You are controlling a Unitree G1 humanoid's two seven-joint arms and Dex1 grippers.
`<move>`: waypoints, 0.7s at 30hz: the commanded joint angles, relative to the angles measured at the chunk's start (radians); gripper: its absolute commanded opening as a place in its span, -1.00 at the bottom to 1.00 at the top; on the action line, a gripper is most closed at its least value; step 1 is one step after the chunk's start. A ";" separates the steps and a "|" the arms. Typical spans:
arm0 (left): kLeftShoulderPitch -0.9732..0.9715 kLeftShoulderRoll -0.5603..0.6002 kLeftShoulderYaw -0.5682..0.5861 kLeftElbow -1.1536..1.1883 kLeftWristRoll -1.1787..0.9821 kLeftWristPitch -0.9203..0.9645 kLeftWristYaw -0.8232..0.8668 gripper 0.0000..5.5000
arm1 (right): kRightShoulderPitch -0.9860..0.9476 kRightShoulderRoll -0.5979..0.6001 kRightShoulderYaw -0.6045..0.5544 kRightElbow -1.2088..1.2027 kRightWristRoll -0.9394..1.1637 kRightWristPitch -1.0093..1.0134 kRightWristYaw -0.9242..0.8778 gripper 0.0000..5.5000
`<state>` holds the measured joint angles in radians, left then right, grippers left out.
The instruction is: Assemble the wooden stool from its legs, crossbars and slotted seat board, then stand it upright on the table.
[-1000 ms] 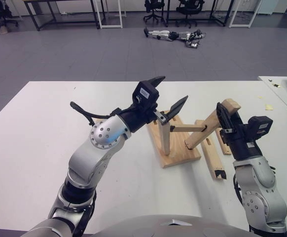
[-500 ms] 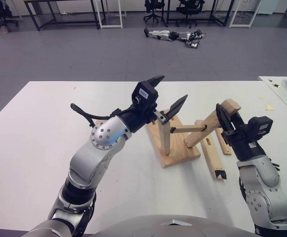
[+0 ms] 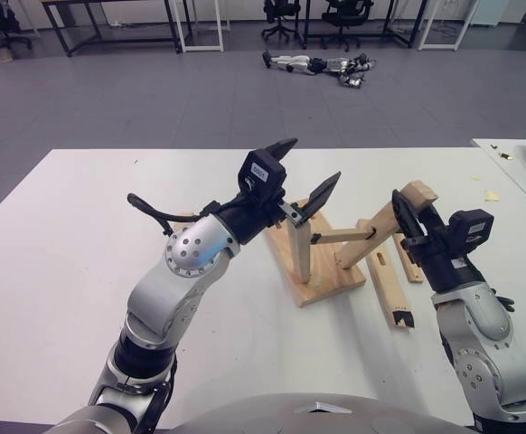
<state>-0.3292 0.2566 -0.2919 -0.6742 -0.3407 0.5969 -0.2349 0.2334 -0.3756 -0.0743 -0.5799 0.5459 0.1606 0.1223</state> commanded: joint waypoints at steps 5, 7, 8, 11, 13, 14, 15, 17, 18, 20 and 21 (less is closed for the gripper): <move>0.062 0.023 -0.053 0.086 0.059 0.081 0.021 0.55 | -0.013 -0.051 0.019 -0.007 0.011 0.228 0.021 -0.24; 0.062 0.020 -0.049 0.081 0.061 0.083 0.022 0.55 | -0.029 -0.045 0.010 -0.028 0.023 0.255 0.023 -0.12; 0.062 0.018 -0.046 0.080 0.061 0.084 0.023 0.55 | -0.038 -0.042 0.002 -0.033 0.027 0.266 0.019 -0.06; 0.066 0.012 -0.040 0.080 0.060 0.085 0.024 0.55 | -0.074 -0.027 -0.055 -0.052 0.052 0.287 -0.006 0.16; 0.075 0.013 -0.039 0.079 0.060 0.084 0.022 0.55 | -0.119 -0.036 -0.114 -0.099 0.080 0.291 -0.023 0.16; 0.080 0.013 -0.036 0.077 0.059 0.084 0.024 0.55 | -0.159 -0.045 -0.143 -0.126 0.103 0.304 -0.041 0.16; 0.084 0.013 -0.032 0.075 0.058 0.086 0.026 0.55 | -0.204 -0.055 -0.166 -0.145 0.119 0.321 -0.061 0.16; 0.098 0.015 -0.016 0.066 0.057 0.092 0.035 0.55 | -0.360 -0.145 -0.149 -0.176 0.051 0.417 -0.105 0.16; 0.110 0.019 -0.006 0.063 0.060 0.094 0.040 0.55 | -0.431 -0.198 -0.110 -0.191 -0.004 0.473 -0.119 0.16; 0.129 0.025 0.004 0.062 0.063 0.095 0.042 0.55 | -0.521 -0.272 0.042 -0.241 -0.093 0.598 -0.114 0.16; 0.135 0.027 0.003 0.062 0.065 0.094 0.043 0.55 | -0.534 -0.274 0.110 -0.261 -0.107 0.650 -0.112 0.16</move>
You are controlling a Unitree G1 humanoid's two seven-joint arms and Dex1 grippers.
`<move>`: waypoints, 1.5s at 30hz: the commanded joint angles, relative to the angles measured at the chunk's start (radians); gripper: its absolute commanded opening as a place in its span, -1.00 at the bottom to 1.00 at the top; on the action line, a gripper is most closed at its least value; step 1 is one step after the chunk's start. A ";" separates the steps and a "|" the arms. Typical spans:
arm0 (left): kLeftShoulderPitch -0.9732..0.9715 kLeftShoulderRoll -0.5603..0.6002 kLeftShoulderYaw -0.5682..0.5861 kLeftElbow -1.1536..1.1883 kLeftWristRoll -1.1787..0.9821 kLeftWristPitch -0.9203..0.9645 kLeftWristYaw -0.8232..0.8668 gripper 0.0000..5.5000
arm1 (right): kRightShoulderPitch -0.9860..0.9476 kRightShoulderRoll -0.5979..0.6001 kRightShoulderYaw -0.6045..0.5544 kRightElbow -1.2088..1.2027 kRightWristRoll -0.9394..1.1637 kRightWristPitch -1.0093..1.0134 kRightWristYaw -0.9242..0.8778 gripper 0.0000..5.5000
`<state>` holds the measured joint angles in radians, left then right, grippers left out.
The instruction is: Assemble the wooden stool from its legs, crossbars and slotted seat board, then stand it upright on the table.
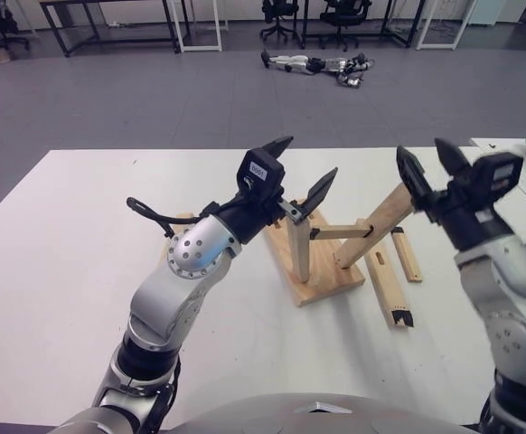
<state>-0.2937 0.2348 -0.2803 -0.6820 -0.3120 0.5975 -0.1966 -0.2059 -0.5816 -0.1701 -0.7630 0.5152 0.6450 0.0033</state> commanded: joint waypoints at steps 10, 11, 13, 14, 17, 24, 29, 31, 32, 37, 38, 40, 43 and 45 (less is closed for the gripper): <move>0.098 0.047 -0.049 0.139 0.061 0.058 -0.009 0.55 | 0.111 -0.055 0.506 -0.058 -0.100 0.510 0.077 0.16; 0.101 0.045 -0.052 0.147 0.065 0.048 -0.007 0.55 | 0.114 -0.078 0.473 -0.067 -0.085 0.529 0.102 0.16; 0.113 0.044 -0.060 0.163 0.073 0.029 0.000 0.55 | 0.091 -0.107 0.409 -0.071 -0.067 0.558 0.147 0.16; 0.115 0.044 -0.064 0.169 0.076 0.021 0.003 0.55 | 0.078 -0.110 0.398 -0.062 -0.069 0.560 0.155 0.16; 0.103 0.029 -0.075 0.179 0.079 0.005 0.011 0.55 | 0.097 -0.109 0.490 -0.006 -0.128 0.532 0.152 0.16; 0.046 -0.059 -0.071 0.189 0.060 -0.020 0.018 0.55 | 0.146 -0.059 0.698 0.118 -0.303 0.440 0.130 0.16; 0.041 -0.084 -0.060 0.205 0.074 -0.037 0.022 0.55 | 0.157 -0.104 0.708 0.166 -0.331 0.437 0.227 0.16; 0.052 -0.088 -0.055 0.206 0.079 -0.044 0.025 0.55 | 0.144 -0.082 0.658 0.176 -0.338 0.397 0.225 0.16; 0.058 -0.091 -0.051 0.204 0.077 -0.046 0.027 0.55 | 0.129 -0.057 0.624 0.179 -0.342 0.364 0.213 0.16; 0.046 -0.136 0.070 0.104 -0.026 -0.081 0.027 0.55 | -0.062 0.080 0.339 0.116 -0.363 0.150 0.125 0.16; 0.018 -0.153 0.115 0.074 -0.065 -0.083 0.037 0.55 | -0.107 0.093 0.300 0.075 -0.355 0.177 0.120 0.16; -0.037 -0.198 0.214 0.026 -0.153 -0.083 0.081 0.55 | -0.202 0.128 0.265 -0.002 -0.329 0.273 0.117 0.16; -0.075 -0.217 0.300 -0.003 -0.208 -0.087 0.129 0.55 | -0.293 0.197 0.270 -0.068 -0.288 0.402 0.115 0.16; -0.071 -0.204 0.311 -0.014 -0.216 -0.066 0.136 0.55 | -0.332 0.235 0.238 -0.098 -0.255 0.486 0.117 0.16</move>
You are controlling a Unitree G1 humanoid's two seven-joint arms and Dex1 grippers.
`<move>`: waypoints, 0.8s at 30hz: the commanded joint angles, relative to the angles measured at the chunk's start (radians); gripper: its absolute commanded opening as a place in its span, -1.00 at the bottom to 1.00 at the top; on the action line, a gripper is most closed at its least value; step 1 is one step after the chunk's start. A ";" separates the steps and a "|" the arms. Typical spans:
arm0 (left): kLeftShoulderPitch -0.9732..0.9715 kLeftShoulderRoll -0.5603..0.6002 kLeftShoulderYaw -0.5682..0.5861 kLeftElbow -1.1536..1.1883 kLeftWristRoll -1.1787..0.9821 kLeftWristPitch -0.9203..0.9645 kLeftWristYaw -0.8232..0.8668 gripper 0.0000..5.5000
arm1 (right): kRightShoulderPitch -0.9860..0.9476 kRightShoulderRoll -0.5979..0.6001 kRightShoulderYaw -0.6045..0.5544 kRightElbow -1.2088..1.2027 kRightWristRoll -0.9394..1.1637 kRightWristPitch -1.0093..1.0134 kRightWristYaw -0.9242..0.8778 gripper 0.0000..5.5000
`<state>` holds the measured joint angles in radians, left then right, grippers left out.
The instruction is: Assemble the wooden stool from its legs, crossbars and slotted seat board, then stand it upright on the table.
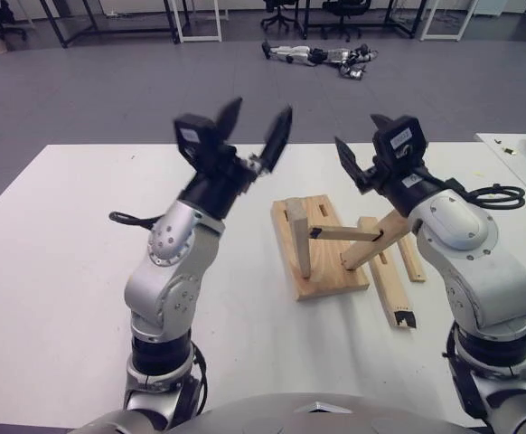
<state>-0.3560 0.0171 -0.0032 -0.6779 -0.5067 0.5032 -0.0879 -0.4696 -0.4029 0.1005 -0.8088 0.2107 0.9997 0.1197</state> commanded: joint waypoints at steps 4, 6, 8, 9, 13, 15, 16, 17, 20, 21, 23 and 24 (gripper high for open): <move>-0.019 0.075 -0.133 -0.014 0.056 0.132 0.013 0.55 | 0.003 0.071 -0.045 -0.048 0.054 0.252 -0.013 0.16; -0.032 0.068 -0.216 -0.013 0.062 0.181 0.010 0.55 | 0.071 0.062 -0.031 -0.035 0.042 0.271 -0.021 0.16; -0.047 0.076 -0.260 -0.021 0.063 0.236 0.006 0.55 | 0.119 0.089 -0.029 -0.036 0.052 0.284 -0.024 0.16; -0.049 0.088 -0.266 -0.026 0.068 0.257 0.006 0.55 | 0.131 0.099 -0.027 -0.043 0.055 0.282 -0.026 0.16; 0.001 0.194 -0.253 -0.018 0.133 0.297 0.003 0.55 | 0.088 0.139 -0.057 -0.077 0.063 0.320 -0.035 0.16; 0.035 0.220 -0.241 -0.020 0.152 0.299 0.001 0.55 | 0.058 0.159 -0.082 -0.085 0.064 0.362 -0.040 0.16; 0.051 0.216 -0.233 -0.022 0.149 0.299 0.003 0.55 | 0.040 0.173 -0.097 -0.086 0.065 0.387 -0.043 0.16; 0.062 0.213 -0.230 -0.023 0.147 0.297 0.003 0.55 | 0.023 0.188 -0.109 -0.087 0.067 0.410 -0.046 0.16; 0.090 0.190 -0.253 -0.007 0.156 0.275 0.010 0.55 | -0.041 0.249 -0.129 -0.075 0.070 0.481 -0.055 0.16; 0.092 0.179 -0.265 -0.001 0.160 0.268 0.013 0.55 | -0.058 0.264 -0.123 -0.061 0.069 0.498 -0.057 0.16; 0.089 0.166 -0.283 0.011 0.168 0.250 0.013 0.55 | -0.074 0.258 -0.087 -0.038 0.084 0.544 -0.033 0.16; 0.084 0.163 -0.288 0.021 0.175 0.238 0.010 0.55 | -0.073 0.234 -0.065 -0.033 0.104 0.570 -0.004 0.16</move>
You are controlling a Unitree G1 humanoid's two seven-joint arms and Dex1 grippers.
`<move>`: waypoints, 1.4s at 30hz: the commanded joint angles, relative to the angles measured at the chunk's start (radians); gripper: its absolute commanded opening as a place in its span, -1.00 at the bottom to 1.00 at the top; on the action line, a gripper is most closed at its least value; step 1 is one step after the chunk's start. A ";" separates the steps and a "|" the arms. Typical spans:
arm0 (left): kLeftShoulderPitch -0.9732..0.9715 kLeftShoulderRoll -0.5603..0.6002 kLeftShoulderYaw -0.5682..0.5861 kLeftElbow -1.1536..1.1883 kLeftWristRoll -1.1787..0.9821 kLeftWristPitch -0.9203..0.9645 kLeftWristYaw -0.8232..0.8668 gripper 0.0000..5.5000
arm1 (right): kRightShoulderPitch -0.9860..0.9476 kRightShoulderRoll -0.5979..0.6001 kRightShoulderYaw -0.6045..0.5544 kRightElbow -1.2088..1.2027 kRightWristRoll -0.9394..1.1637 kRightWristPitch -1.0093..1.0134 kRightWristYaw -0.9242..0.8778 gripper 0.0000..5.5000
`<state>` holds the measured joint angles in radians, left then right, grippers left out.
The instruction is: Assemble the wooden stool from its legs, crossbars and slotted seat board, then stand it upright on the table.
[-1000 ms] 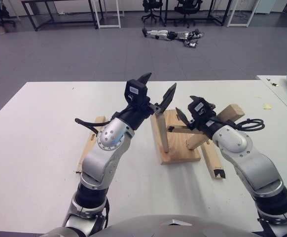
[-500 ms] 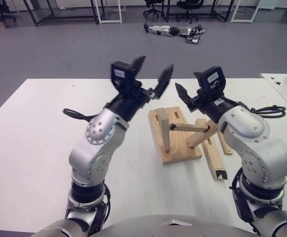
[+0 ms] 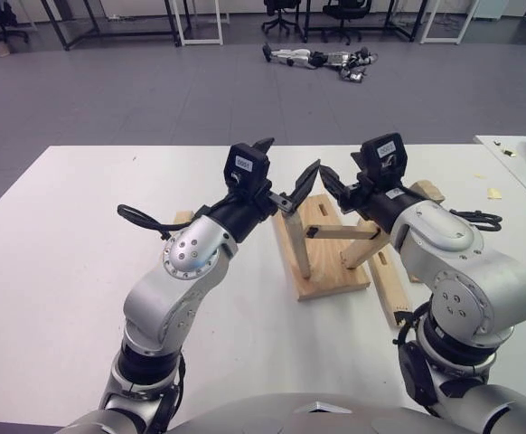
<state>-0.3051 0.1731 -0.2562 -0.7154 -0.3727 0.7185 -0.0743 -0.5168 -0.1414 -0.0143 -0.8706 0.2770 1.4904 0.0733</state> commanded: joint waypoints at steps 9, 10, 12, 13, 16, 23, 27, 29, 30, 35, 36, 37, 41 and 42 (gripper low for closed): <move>-0.015 0.016 -0.009 0.197 0.097 -0.088 -0.028 0.55 | -0.478 -0.695 0.309 0.728 0.045 -0.560 0.964 0.16; -0.020 0.018 -0.010 0.217 0.098 -0.103 -0.036 0.55 | -0.532 -0.688 0.348 0.829 0.041 -0.617 1.071 0.16; -0.029 0.011 -0.022 0.240 0.103 -0.122 -0.047 0.55 | -0.606 -0.690 0.405 0.959 0.035 -0.694 1.254 0.16; -0.033 0.005 -0.031 0.245 0.106 -0.128 -0.051 0.55 | -0.635 -0.690 0.423 0.998 0.034 -0.721 1.329 0.16; -0.045 -0.004 -0.039 0.251 0.109 -0.141 -0.064 0.55 | -0.697 -0.675 0.482 1.077 0.000 -0.785 1.484 0.16; -0.051 -0.001 -0.029 0.271 0.117 -0.154 -0.078 0.55 | -0.672 -0.638 0.664 1.036 -0.077 -0.871 1.540 -0.10; -0.050 -0.006 -0.030 0.272 0.117 -0.155 -0.076 0.55 | -0.652 -0.636 0.696 1.014 -0.069 -0.860 1.541 -0.18; -0.049 -0.007 -0.029 0.271 0.117 -0.154 -0.075 0.55 | -0.652 -0.649 0.696 0.988 -0.024 -0.826 1.540 -0.18; -0.048 -0.007 -0.029 0.271 0.117 -0.154 -0.075 0.55 | -0.661 -0.653 0.691 0.994 -0.014 -0.820 1.540 -0.18; -0.046 -0.013 -0.026 0.275 0.124 -0.157 -0.081 0.55 | -0.646 -0.672 0.709 0.960 -0.003 -0.801 1.541 -0.18; -0.047 -0.014 -0.026 0.277 0.125 -0.158 -0.084 0.55 | -0.630 -0.672 0.714 0.947 -0.008 -0.799 1.540 -0.18; -0.049 -0.014 -0.026 0.281 0.126 -0.159 -0.087 0.55 | -0.616 -0.670 0.716 0.937 -0.015 -0.795 1.540 -0.18; -0.045 -0.015 -0.030 0.291 0.132 -0.163 -0.097 0.55 | -0.580 -0.660 0.710 0.932 -0.069 -0.810 1.526 -0.44; -0.042 -0.014 -0.030 0.294 0.134 -0.165 -0.099 0.55 | -0.577 -0.654 0.703 0.937 -0.081 -0.812 1.522 -0.53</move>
<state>-0.3893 0.1405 -0.2702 -0.4800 -0.2699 0.5086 -0.1597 -1.1009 -0.8052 0.7004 0.0656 0.2140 0.6874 1.6021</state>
